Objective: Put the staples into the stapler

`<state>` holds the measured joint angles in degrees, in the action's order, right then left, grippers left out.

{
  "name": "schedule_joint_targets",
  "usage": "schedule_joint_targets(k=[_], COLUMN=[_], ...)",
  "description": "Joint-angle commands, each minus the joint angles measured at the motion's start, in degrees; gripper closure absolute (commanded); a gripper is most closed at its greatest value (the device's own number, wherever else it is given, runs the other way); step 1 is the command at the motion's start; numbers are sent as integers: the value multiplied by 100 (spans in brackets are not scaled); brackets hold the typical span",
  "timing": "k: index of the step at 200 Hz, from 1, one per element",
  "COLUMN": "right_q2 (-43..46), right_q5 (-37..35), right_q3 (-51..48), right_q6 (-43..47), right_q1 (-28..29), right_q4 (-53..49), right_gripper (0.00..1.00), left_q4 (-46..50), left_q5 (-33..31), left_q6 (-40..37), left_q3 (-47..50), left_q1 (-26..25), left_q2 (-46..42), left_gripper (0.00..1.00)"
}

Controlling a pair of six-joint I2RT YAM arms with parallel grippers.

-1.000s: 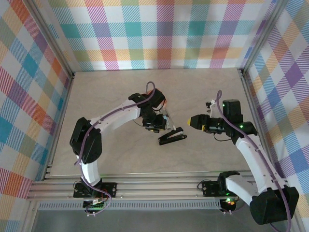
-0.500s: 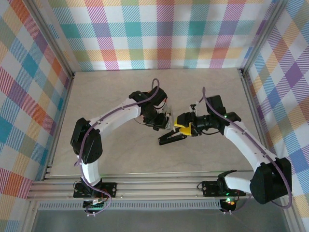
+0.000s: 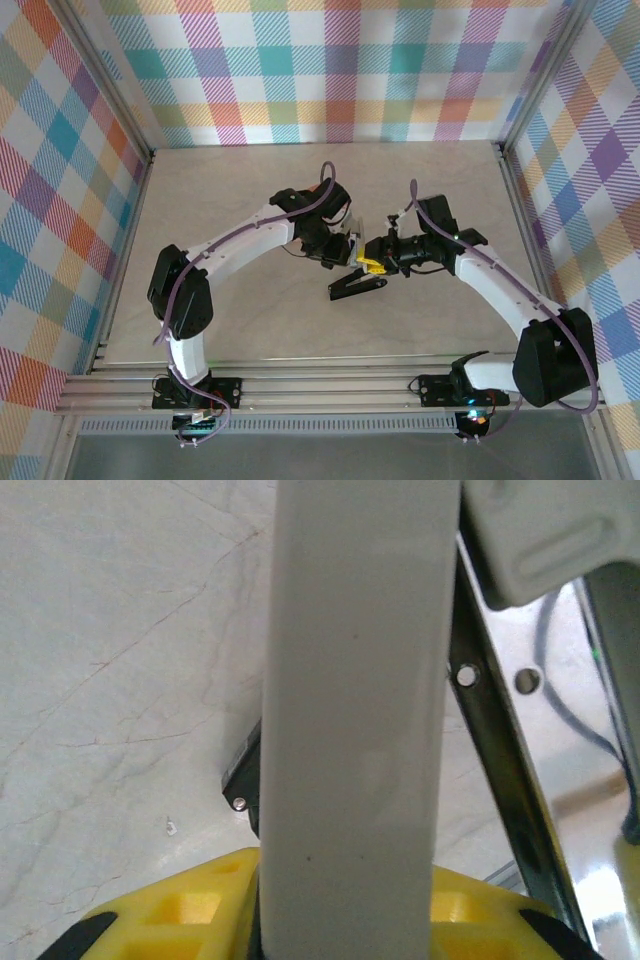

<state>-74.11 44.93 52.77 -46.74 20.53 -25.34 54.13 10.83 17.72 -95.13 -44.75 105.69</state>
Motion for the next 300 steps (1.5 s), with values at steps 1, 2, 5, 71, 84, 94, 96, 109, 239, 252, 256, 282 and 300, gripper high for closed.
schedule_joint_targets(k=[1, 2, 5, 71, 84, 94, 96, 109, 239, 252, 256, 282, 300], right_q2=[55, 63, 76, 329, 311, 283, 276, 218, 968, 1087, 1114, 1244, 1279], right_q5=[-288, -307, -359, -767, -729, -754, -772, -828, -2267, -2325, -2330, -2364, -2327], right_q3=[28, 25, 16, -241, -225, -159, -144, -63, -796, -953, -985, -1176, -1237], right_q6=[-187, -191, -206, -323, -285, -166, -142, 19, -33, -105, -120, -48, 33], right_q1=[-45, -47, -56, -264, -291, -303, -304, -330, -471, -471, -471, -471, -471], right_q4=[176, 168, 139, 159, 146, 4, -41, -288, -1466, -1331, -1300, -1016, -856], right_gripper=[89, 89, 89, 94, 93, 93, 93, 92, 46, 44, 44, 41, 41], left_q4=[-67, -63, -51, -654, -795, -784, -775, -705, -1493, -1628, -1641, -1827, -1955], left_q5=[2, -13, -41, 106, 225, 183, 183, 167, -263, -528, -556, -852, -907], left_q6=[59, 75, 110, 513, 483, 472, 459, 283, -2121, -1943, -1923, -1803, -1734], left_q3=[-399, -400, -407, -32, 74, 96, 99, 88, 2004, 2101, 2100, 2089, 2048], left_q1=[-45, -43, -35, 246, 282, 325, 337, 355, -1511, -1644, -1670, -1804, -1835], left_q2=[-110, -114, -129, -667, -738, -744, -750, -726, -735, -538, -464, -7, 312], left_gripper=[67, 66, 62, 33, 32, 32, 32, 32, 23, 22, 22, 21, 21])
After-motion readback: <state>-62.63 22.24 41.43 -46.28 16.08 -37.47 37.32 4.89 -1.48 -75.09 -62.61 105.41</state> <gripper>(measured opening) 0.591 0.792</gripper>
